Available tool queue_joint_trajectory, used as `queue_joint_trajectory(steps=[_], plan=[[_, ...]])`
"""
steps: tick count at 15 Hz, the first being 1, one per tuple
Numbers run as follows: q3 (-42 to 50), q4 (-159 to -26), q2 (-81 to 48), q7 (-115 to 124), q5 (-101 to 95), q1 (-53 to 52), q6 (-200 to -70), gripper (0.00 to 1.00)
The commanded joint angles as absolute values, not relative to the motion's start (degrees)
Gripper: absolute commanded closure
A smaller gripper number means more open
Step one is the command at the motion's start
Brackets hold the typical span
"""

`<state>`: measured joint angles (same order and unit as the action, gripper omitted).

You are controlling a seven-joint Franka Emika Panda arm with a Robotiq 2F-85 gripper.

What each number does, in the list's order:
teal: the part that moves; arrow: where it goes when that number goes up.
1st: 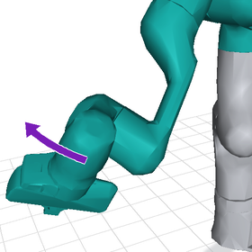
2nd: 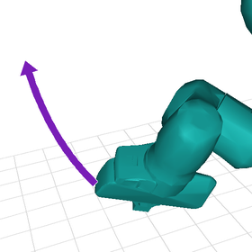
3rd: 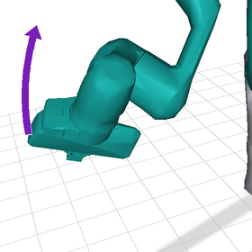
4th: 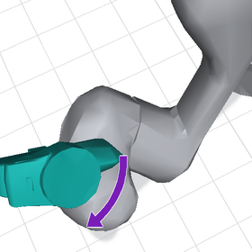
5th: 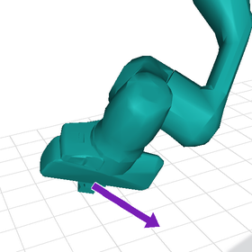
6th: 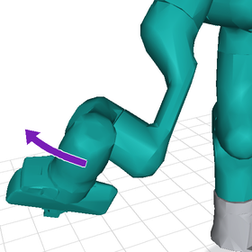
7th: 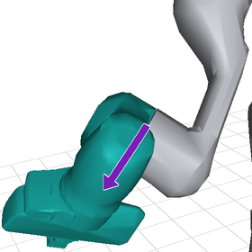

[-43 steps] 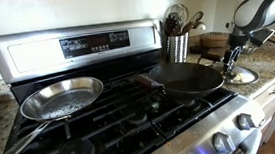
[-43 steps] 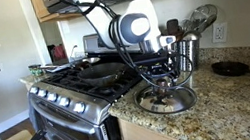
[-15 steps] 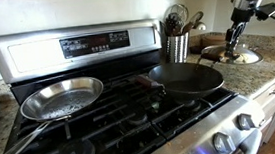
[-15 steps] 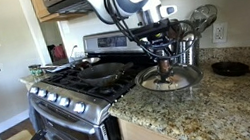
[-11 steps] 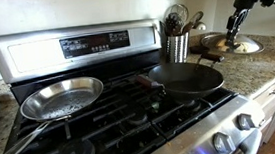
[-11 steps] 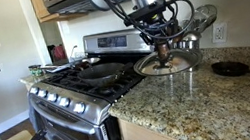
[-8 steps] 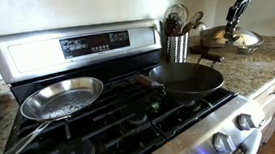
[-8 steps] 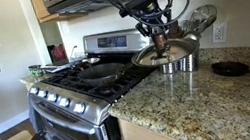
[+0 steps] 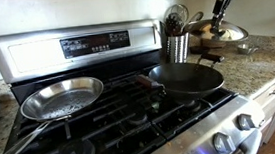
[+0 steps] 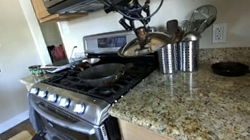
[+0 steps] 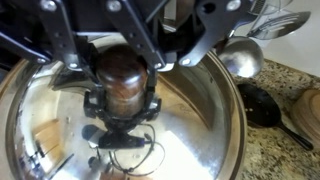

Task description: Cover the pan on the right with the silver lid

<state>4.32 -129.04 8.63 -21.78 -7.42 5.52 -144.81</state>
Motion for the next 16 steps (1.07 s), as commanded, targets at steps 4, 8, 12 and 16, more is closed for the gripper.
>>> queue_joint_trajectory(steps=[4,8,12,16], plan=[[0.6,-132.5,10.5,-20.5,-6.5,-0.3,-145.8,0.79],[-1.3,-134.1,12.0,-22.2,-4.8,-3.4,-145.0,0.79],[-2.8,-135.4,11.4,-25.0,-1.8,-6.4,-146.2,0.79],[-3.5,-136.6,10.6,-28.1,1.2,-8.5,-145.6,0.79]])
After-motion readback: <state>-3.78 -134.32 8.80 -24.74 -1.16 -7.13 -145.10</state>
